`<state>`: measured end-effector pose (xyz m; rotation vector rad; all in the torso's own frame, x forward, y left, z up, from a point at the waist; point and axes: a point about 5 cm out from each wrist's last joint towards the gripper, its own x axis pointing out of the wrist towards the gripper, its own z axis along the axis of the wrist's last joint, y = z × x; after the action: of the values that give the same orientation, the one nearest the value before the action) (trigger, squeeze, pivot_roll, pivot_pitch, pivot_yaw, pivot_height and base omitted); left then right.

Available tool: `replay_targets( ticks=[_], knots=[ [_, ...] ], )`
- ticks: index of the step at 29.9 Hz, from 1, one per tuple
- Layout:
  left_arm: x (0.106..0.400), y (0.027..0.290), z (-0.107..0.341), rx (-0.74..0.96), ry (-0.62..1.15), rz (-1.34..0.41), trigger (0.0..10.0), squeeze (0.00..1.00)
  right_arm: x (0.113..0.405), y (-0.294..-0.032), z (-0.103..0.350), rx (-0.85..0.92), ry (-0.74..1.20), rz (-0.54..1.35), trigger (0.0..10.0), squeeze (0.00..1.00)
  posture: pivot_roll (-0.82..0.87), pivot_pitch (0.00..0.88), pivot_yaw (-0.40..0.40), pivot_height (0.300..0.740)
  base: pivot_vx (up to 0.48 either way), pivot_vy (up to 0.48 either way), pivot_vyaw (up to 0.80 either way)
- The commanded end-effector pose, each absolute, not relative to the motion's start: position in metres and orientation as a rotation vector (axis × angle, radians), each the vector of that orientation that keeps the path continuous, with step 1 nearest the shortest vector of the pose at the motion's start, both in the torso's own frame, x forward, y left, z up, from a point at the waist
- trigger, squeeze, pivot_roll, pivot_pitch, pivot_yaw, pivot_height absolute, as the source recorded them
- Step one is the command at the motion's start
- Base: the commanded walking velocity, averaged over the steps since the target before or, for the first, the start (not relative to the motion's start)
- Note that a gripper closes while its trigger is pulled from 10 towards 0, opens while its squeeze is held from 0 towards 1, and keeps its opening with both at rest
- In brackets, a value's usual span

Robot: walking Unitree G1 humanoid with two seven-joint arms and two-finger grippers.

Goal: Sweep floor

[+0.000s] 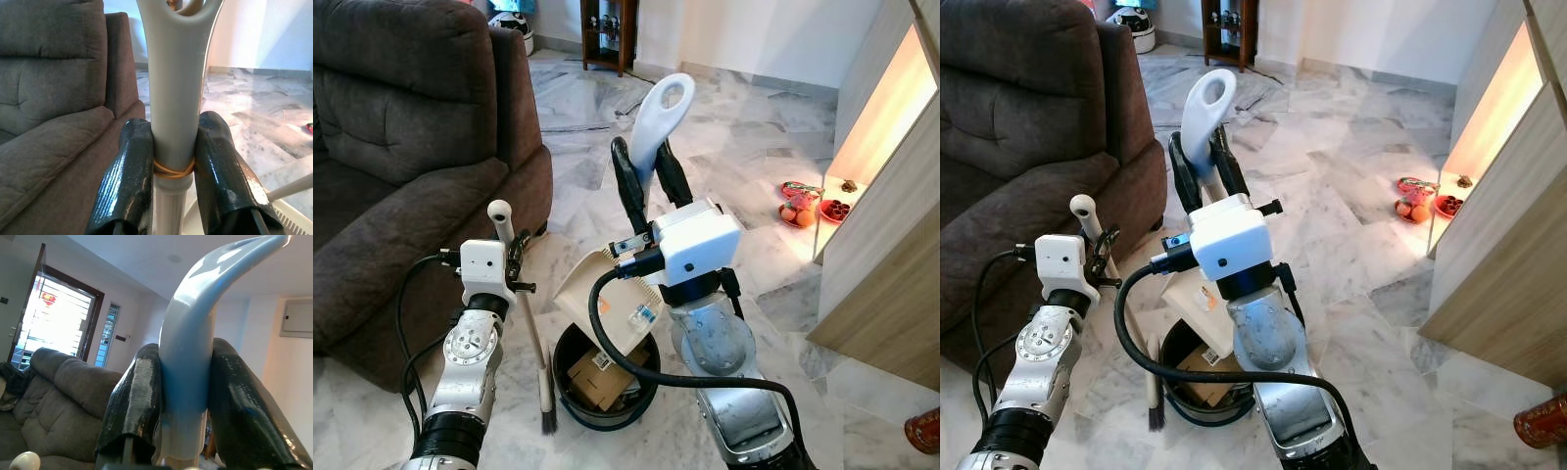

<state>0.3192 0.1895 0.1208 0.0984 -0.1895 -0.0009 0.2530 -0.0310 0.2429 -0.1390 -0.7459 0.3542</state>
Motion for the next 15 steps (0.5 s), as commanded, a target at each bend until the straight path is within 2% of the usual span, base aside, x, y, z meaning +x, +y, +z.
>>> replay_targets(
  ticks=[1,15],
  knots=[
    [0.3201,0.1855,0.1326,0.110,-0.257,-0.022,10.0,0.00,0.2401,-0.0298,0.2650,-0.104,-0.875,0.365,10.0,0.00,-0.01,0.060,-0.025,0.740,0.000,0.000,0.00],
    [0.3205,0.1836,0.1328,0.116,-0.262,-0.031,10.0,0.00,0.2413,-0.0281,0.2636,-0.132,-0.865,0.360,10.0,0.00,-0.01,0.056,-0.027,0.740,0.000,0.000,0.00]
  ],
)
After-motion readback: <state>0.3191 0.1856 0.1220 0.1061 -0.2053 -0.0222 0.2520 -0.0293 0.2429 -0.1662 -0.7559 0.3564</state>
